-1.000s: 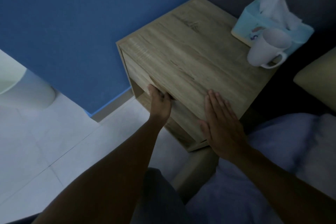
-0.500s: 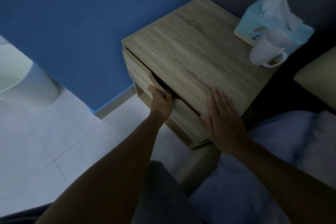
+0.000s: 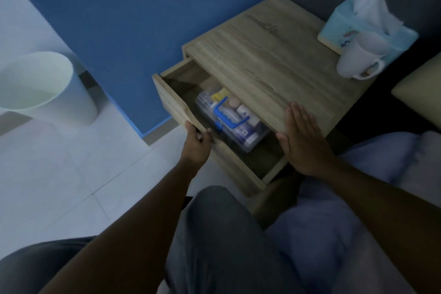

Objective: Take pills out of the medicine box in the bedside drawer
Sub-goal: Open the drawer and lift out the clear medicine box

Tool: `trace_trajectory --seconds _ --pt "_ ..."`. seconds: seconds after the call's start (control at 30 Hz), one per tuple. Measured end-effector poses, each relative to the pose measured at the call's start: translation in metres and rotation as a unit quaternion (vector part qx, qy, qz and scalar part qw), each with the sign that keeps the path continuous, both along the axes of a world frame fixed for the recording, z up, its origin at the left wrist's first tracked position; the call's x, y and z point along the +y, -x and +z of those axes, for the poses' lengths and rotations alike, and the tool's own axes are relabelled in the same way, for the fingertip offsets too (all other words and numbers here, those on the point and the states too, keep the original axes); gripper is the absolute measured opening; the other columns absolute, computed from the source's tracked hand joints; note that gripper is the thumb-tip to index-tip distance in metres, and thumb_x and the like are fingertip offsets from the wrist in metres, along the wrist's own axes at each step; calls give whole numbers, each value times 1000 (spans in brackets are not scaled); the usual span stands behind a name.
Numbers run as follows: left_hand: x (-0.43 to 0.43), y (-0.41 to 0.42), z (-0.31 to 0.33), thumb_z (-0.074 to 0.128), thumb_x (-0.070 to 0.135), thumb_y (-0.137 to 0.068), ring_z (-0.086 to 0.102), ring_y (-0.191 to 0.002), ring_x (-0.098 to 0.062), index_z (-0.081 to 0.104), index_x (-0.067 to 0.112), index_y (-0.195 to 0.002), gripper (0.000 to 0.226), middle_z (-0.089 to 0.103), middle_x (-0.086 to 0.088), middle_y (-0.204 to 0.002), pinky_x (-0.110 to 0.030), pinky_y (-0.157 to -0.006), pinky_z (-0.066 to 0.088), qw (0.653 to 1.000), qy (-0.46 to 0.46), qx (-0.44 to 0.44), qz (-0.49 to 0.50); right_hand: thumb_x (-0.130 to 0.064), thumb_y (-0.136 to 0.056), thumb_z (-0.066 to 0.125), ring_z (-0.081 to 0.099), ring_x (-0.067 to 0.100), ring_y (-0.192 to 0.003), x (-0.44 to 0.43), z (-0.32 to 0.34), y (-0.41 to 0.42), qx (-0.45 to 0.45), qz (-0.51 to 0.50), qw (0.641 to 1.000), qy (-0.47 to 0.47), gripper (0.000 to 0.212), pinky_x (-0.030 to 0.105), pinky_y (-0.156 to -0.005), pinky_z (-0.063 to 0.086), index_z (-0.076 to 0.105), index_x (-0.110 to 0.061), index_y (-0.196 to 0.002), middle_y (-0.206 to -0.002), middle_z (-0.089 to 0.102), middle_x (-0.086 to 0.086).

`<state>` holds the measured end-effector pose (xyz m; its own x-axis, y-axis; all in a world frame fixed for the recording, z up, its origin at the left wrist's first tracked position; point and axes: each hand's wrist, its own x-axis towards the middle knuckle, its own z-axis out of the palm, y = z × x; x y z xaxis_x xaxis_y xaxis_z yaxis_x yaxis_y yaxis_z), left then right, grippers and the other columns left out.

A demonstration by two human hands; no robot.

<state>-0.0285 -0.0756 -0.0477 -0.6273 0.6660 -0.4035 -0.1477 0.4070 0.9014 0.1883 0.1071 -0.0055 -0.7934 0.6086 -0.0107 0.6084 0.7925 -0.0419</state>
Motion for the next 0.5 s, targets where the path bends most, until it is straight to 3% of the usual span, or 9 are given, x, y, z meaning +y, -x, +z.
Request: trace_trajectory --seconds 0.1,0.27,0.4,0.5 --pt "-19 3 -5 53 43 -93 55 -86 12 19 33 -150 68 49 5 -144 -22 -83 45 1000 4 -1 22 -43 -100 26 13 33 -153 -1 1 2 -5 -7 1000 9 71 46 -124 9 17 1 -155 -164 15 21" --pt "-43 3 -12 55 44 -92 59 -83 22 23 36 -148 65 49 8 -144 -5 -70 48 999 -2 10 37 -38 -104 32 3 28 -155 -3 5 6 -24 -34 999 34 69 44 -126 3 7 -3 -157 -166 6 17" --pt "-54 5 -9 55 45 -91 54 -105 -1 22 35 -149 67 47 6 -147 -26 -87 46 999 7 10 47 -39 -104 29 -1 28 -155 -5 8 6 -30 -37 997 54 69 44 -125 0 3 -4 -157 -167 3 17" --pt "-57 5 -7 57 41 -92 49 -111 -7 26 32 -147 64 48 5 -145 -28 -86 45 998 10 12 55 -42 -104 26 -3 26 -155 -3 6 7 -33 -42 996 70 70 42 -125 -3 0 -5 -158 -167 -1 15"
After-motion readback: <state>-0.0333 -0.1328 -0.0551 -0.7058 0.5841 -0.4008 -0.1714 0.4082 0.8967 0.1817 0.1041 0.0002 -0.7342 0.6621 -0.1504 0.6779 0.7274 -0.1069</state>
